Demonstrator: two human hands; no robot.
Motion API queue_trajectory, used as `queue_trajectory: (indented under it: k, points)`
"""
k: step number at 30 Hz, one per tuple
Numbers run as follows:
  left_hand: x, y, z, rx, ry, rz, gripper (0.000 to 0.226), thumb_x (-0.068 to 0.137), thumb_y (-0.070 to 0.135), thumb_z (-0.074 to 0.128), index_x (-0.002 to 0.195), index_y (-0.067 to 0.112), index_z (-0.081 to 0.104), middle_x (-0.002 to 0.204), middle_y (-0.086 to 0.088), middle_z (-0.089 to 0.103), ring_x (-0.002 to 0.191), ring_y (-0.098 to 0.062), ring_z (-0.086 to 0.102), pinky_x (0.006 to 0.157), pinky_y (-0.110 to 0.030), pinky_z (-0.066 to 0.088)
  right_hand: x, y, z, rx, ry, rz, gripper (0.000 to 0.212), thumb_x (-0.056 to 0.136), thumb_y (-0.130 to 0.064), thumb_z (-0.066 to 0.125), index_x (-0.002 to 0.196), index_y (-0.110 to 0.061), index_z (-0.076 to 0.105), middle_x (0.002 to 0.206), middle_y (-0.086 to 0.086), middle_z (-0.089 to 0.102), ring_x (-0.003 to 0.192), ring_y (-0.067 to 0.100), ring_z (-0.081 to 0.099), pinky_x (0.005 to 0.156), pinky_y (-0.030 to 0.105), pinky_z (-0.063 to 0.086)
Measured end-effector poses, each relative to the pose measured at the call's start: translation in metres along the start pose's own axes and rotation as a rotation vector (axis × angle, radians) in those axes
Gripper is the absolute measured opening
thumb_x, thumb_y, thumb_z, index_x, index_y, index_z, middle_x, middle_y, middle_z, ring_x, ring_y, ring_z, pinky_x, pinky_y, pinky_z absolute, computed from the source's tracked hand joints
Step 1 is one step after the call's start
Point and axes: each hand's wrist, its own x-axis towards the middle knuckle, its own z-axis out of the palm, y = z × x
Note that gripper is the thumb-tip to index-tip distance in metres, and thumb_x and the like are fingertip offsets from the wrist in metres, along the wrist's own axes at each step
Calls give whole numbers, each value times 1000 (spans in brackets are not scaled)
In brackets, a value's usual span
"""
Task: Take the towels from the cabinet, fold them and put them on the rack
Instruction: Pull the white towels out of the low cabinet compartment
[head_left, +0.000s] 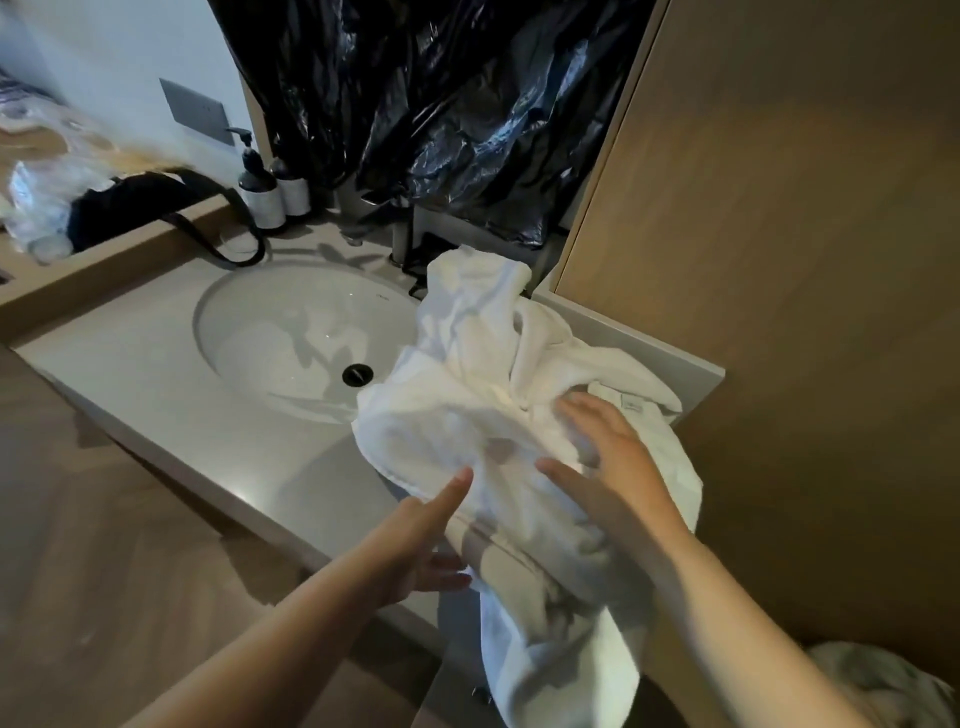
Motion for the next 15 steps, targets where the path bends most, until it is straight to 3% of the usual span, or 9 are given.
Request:
queue_trajectory:
  k: [2, 4, 6, 8, 11, 13, 15]
  points:
    - [-4, 5, 2, 33, -32, -21, 71, 78, 69, 60, 130, 20, 51, 133, -16, 55, 89, -35, 72, 71, -41, 61, -35, 8, -9, -17, 170, 55, 73, 80, -68, 58, 142, -31, 47, 153, -5, 35, 141, 14, 28, 111, 31, 29]
    - [-7, 10, 8, 38, -64, -34, 74, 78, 68, 59, 132, 18, 50, 136, -20, 52, 91, -36, 71, 74, -43, 61, -69, 19, -14, -3, 262, 220, 87, 71, -74, 61, 145, -33, 41, 155, -4, 28, 145, 19, 21, 112, 40, 32]
    - [-6, 13, 13, -9, -115, -76, 85, 76, 69, 61, 141, 17, 41, 145, -21, 43, 105, -40, 65, 77, -48, 60, -93, 27, -11, 86, 212, 499, 110, 61, -86, 59, 152, -34, 26, 159, -3, 21, 146, 25, 19, 112, 47, 33]
    - [-3, 16, 19, -88, -139, -123, 93, 73, 69, 65, 146, 22, 31, 150, -20, 33, 115, -46, 56, 80, -53, 58, -104, 30, -3, 289, 89, 750, 119, 57, -88, 58, 155, -34, 16, 159, 2, 24, 143, 33, 28, 108, 52, 39]
    - [9, 25, 30, -166, -79, -160, 102, 68, 68, 70, 146, 23, 24, 142, -22, 40, 105, -52, 58, 82, -61, 54, -103, 25, 14, 843, -18, 983, 105, 64, -75, 66, 151, -34, 24, 152, 4, 37, 132, 37, 44, 92, 57, 50]
    - [19, 31, 38, -187, -50, -169, 111, 65, 71, 69, 149, 17, 19, 144, -26, 41, 107, -59, 56, 87, -64, 50, -89, 28, 22, 1119, 1, 1020, 81, 78, -66, 62, 142, -20, 41, 148, 11, 43, 130, 40, 47, 98, 57, 46]
    - [28, 35, 45, -232, -58, -146, 110, 67, 72, 67, 150, 19, 16, 133, -26, 46, 112, -56, 53, 92, -66, 46, -68, 32, 27, 1209, 170, 976, 67, 86, -51, 61, 137, -10, 47, 145, 20, 47, 129, 41, 49, 106, 54, 42]
